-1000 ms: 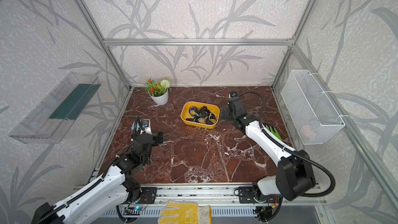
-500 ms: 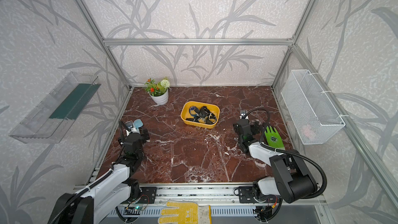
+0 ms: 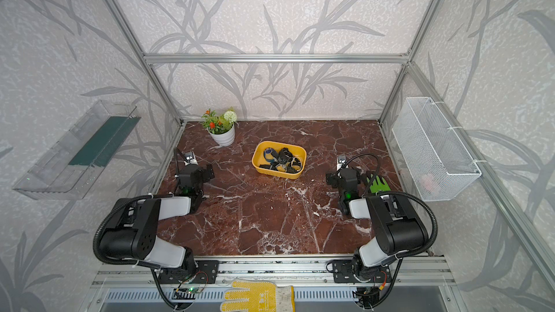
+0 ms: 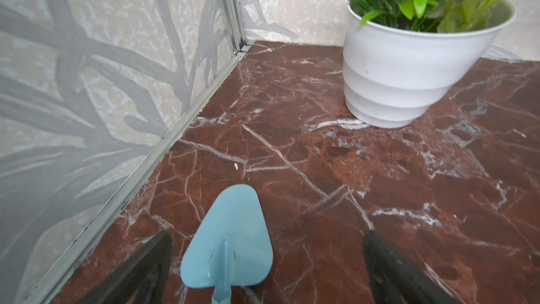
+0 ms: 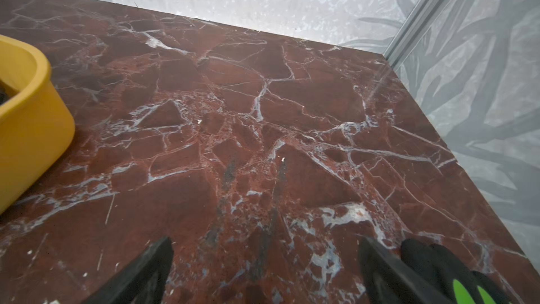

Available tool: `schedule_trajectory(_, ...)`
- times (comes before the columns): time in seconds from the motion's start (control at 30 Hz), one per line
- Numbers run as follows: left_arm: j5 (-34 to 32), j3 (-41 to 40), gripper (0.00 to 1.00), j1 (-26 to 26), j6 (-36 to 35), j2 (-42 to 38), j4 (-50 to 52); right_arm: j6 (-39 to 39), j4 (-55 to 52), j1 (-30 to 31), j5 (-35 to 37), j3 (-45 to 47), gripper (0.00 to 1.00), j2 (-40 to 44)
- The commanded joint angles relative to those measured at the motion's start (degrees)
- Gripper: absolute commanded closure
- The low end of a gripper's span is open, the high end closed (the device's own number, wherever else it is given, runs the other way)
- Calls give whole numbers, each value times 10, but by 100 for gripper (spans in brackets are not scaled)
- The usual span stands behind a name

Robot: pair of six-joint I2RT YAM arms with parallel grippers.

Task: Put the watch into the storage box
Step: Reset both arms

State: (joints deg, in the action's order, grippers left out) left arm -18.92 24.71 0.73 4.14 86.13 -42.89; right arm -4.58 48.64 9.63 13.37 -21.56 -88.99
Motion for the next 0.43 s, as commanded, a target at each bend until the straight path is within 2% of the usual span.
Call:
schedule_trajectory(0.0, 28, 5, 1, -1, 6, -2, 12, -1, -17, -4, -19, -16, 1, 16)
schedule_trajectory(0.4, 33, 6, 1, -4, 7, -3, 17, -1, -13, -4, -19, -15, 1, 15)
